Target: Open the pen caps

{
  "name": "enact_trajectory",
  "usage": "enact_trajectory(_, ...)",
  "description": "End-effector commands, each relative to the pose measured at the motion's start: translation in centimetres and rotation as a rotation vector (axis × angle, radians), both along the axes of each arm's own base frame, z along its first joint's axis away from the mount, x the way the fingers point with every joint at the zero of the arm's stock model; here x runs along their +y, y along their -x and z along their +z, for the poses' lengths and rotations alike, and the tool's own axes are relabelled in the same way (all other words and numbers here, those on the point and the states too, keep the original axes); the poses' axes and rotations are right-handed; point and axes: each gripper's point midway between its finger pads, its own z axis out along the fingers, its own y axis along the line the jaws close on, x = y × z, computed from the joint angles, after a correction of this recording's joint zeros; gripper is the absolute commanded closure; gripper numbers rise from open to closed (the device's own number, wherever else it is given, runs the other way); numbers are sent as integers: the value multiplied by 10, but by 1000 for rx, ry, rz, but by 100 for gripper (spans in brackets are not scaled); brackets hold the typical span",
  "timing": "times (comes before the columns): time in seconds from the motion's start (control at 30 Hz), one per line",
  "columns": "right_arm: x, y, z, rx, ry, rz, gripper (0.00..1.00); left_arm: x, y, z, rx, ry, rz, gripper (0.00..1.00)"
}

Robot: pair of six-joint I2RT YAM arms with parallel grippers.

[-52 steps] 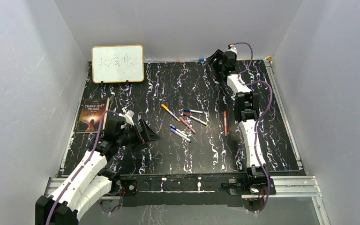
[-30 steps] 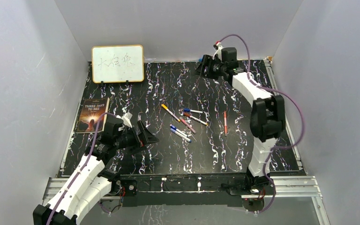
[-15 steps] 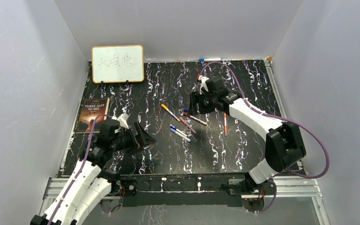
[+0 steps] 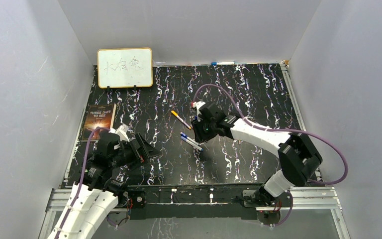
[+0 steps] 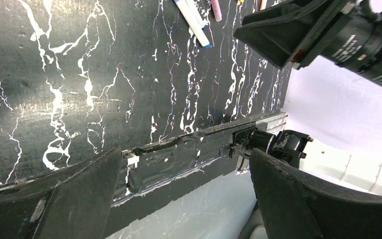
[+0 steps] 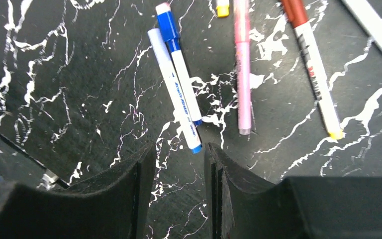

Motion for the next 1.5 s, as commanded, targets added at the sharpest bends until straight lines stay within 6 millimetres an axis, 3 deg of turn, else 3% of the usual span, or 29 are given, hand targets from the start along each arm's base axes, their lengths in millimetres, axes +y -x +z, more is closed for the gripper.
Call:
enact_trajectory(0.0, 15, 1, -14, -57, 61, 31, 62, 1, 10, -2, 39, 7, 5, 2)
enact_trajectory(0.27, 32, 8, -36, -51, 105, 80, 57, 0, 7, -10, 54, 7, 11, 2)
enact_trajectory(0.53, 32, 6, -53, -59, 154, 73, 57, -4, -1, -9, 48, 12, 3, 2)
enact_trajectory(0.9, 43, -5, -45, -91, 148, 75, 57, -5, 0, -5, 46, 19, 2, 1)
enact_trajectory(0.93, 43, -4, -55, -76, 168, 79, 57, -4, 0, -6, 46, 18, 2, 1)
enact_trajectory(1.17, 41, 2, -72, -60, 219, 90, 59, -4, 2, -6, 47, 25, 2, 2)
enact_trajectory(1.27, 37, 9, -82, -53, 250, 91, 65, -4, 3, -7, 46, 28, 3, 2)
enact_trajectory(1.47, 30, 25, -86, -34, 275, 97, 94, -6, 6, -12, 61, 39, -1, 2)
